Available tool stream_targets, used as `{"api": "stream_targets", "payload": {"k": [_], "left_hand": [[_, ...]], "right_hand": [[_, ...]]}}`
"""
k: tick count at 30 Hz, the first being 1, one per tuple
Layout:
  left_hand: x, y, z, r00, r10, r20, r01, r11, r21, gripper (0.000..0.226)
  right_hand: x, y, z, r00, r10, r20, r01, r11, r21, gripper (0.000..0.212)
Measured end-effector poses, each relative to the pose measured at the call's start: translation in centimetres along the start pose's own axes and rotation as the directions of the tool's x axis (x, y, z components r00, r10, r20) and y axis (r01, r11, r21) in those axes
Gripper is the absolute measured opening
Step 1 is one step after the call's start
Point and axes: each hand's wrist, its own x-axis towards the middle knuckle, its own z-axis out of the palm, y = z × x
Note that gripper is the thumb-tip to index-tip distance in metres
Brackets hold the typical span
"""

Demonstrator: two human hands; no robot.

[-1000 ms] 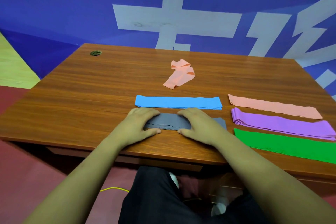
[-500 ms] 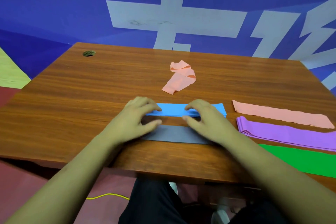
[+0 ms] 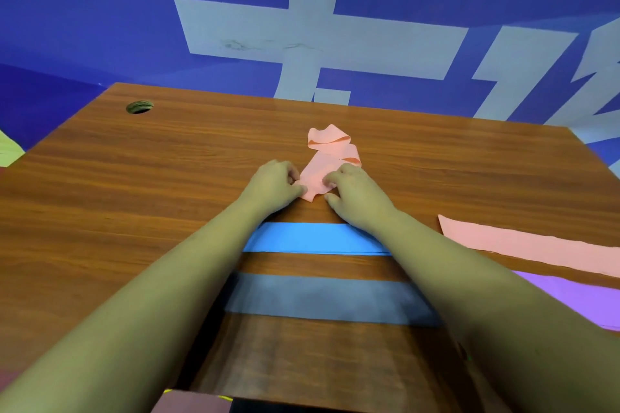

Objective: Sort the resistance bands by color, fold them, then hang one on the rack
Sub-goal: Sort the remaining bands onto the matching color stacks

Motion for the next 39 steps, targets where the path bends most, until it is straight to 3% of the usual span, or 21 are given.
{"api": "stream_targets", "payload": {"k": [5, 8, 10, 13, 20, 24, 27, 30, 34, 37, 39], "left_hand": [[0.3, 0.0, 0.7, 0.999, -0.039, 0.014, 0.040, 0.996, -0.074, 0.005], [-0.1, 0.1, 0.4, 1.000, -0.027, 0.002, 0.027, 0.993, -0.119, 0.006], [-0.7, 0.2, -0.1, 0.997, -0.011, -0.070, -0.008, 0.966, -0.260, 0.008], [-1.7, 0.8, -2.3, 0.973, 0.009, -0.232, -0.135, 0.833, -0.536, 0.010], [-4.8, 4.9, -8.0, 0.910, 0.264, -0.320, -0.392, 0.800, -0.455, 0.010], [-6.6, 7.1, -10.0, 0.884, 0.295, -0.362, -0.460, 0.687, -0.563, 0.006], [-8.3, 9.1, -11.9, 0.883, 0.269, -0.384, -0.469, 0.535, -0.703, 0.016], [-10.3, 11.1, -13.8, 0.877, 0.344, -0.335, -0.459, 0.402, -0.792, 0.031], [-12.7, 13.8, -15.7, 0.881, 0.340, -0.330, -0.439, 0.323, -0.839, 0.030], [-14.3, 16.0, -16.6, 0.888, 0.302, -0.346, -0.437, 0.326, -0.838, 0.022], [-15.4, 17.0, -16.8, 0.893, 0.300, -0.335, -0.428, 0.337, -0.839, 0.020]], "right_hand": [[0.6, 0.2, 0.5, 0.994, 0.008, -0.113, -0.003, 0.999, 0.039, 0.022], [0.5, -0.3, 0.0, 0.990, 0.012, -0.141, 0.004, 0.994, 0.113, 0.018], [0.2, -1.0, -1.1, 0.977, 0.024, -0.212, 0.027, 0.972, 0.232, 0.014], [-0.3, -2.2, -4.1, 0.945, 0.016, -0.327, 0.102, 0.936, 0.338, 0.010], [-1.8, -5.0, -12.4, 0.887, 0.095, -0.452, 0.168, 0.845, 0.508, 0.010], [-3.2, -6.5, -16.0, 0.864, 0.108, -0.492, 0.216, 0.803, 0.556, 0.012], [-4.7, -7.0, -18.8, 0.836, 0.133, -0.533, 0.238, 0.787, 0.569, 0.012], [-6.6, -7.3, -21.3, 0.803, 0.182, -0.567, 0.267, 0.741, 0.617, 0.013], [-9.3, -7.2, -23.7, 0.798, 0.330, -0.504, 0.216, 0.624, 0.751, 0.015], [-11.7, -6.8, -23.6, 0.898, 0.342, -0.276, 0.048, 0.548, 0.835, 0.013], [-13.6, -6.4, -23.1, 0.953, 0.281, -0.113, -0.021, 0.432, 0.902, 0.009]]}}
